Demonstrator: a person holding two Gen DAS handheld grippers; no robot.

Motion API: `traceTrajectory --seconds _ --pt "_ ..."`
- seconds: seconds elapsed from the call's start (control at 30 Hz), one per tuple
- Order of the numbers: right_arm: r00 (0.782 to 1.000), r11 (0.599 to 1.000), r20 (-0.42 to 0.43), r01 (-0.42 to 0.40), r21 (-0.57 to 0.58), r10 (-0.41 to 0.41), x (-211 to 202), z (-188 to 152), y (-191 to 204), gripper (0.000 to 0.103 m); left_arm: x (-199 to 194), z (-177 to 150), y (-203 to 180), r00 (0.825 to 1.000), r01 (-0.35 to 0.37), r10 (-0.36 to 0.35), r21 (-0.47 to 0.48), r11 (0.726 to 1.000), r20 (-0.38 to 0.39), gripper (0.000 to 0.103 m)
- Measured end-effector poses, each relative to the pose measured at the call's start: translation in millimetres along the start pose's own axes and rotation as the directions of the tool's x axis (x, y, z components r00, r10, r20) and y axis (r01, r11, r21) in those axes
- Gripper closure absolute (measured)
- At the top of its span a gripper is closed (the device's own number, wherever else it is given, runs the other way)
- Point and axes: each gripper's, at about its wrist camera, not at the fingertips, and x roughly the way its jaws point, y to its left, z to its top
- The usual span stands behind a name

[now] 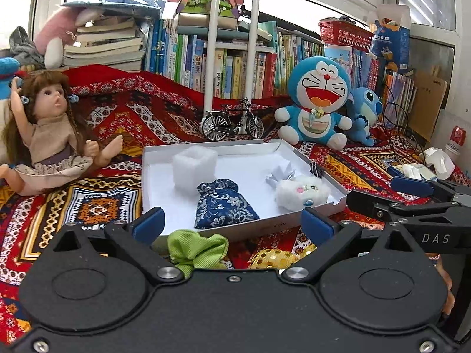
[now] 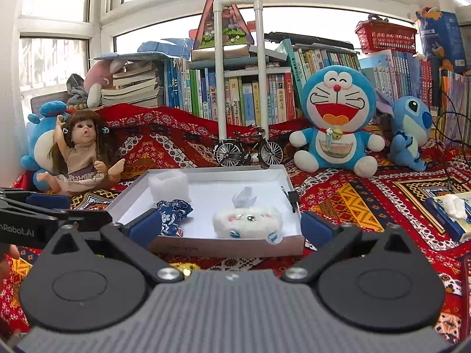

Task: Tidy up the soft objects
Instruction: 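Withdraw both tools from the box back toward the pile, then lower the left tool toward the plaid box while the right tool approaches the purple heart plush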

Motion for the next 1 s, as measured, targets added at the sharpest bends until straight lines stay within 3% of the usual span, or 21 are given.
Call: traceTrajectory --seconds 1.0 --pt "0.999 1.0 0.053 -0.002 0.03 0.001 -28 -47 10 0.0 -24 -48 -4 0.999 -0.033 0.034 0.053 0.998 -0.015 0.002"
